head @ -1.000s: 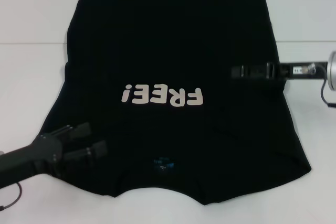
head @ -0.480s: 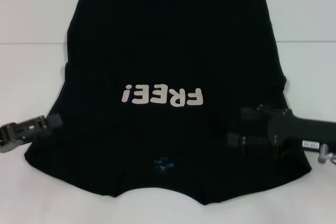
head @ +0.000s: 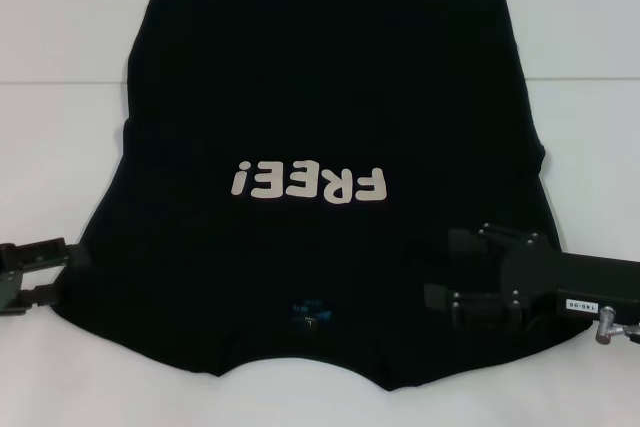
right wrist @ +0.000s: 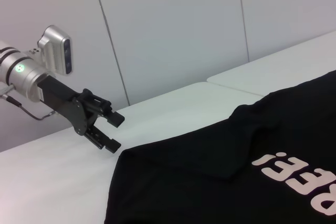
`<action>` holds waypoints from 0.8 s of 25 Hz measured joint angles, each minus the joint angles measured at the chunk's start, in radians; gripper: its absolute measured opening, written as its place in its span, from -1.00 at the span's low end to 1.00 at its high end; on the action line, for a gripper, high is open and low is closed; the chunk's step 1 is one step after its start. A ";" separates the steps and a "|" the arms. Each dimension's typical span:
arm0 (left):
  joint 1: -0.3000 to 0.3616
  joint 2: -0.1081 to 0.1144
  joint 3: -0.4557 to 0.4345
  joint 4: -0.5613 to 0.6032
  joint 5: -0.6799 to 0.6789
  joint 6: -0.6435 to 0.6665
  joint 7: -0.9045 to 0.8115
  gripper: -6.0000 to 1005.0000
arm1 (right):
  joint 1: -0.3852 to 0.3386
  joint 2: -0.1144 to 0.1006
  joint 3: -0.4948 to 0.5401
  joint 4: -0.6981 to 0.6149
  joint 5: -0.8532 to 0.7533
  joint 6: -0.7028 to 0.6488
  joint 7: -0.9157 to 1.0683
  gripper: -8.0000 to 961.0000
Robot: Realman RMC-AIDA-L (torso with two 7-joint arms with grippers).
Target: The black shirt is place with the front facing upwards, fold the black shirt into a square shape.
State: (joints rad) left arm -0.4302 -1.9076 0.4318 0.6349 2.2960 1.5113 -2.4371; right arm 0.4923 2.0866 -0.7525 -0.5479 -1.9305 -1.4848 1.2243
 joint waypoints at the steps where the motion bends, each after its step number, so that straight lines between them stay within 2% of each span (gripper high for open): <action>1: -0.001 0.001 0.000 0.002 0.004 -0.011 -0.001 0.79 | -0.001 0.000 -0.001 0.000 0.000 0.000 0.000 0.96; 14: -0.006 0.002 0.015 -0.006 0.017 -0.130 -0.007 0.79 | -0.002 0.003 -0.006 0.007 -0.001 0.002 0.000 0.96; 20: -0.014 0.001 0.016 -0.029 0.034 -0.134 -0.010 0.78 | -0.005 0.003 -0.005 0.017 -0.001 0.002 -0.001 0.96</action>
State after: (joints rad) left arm -0.4443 -1.9069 0.4480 0.6061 2.3302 1.3777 -2.4468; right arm 0.4872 2.0892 -0.7576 -0.5310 -1.9313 -1.4823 1.2234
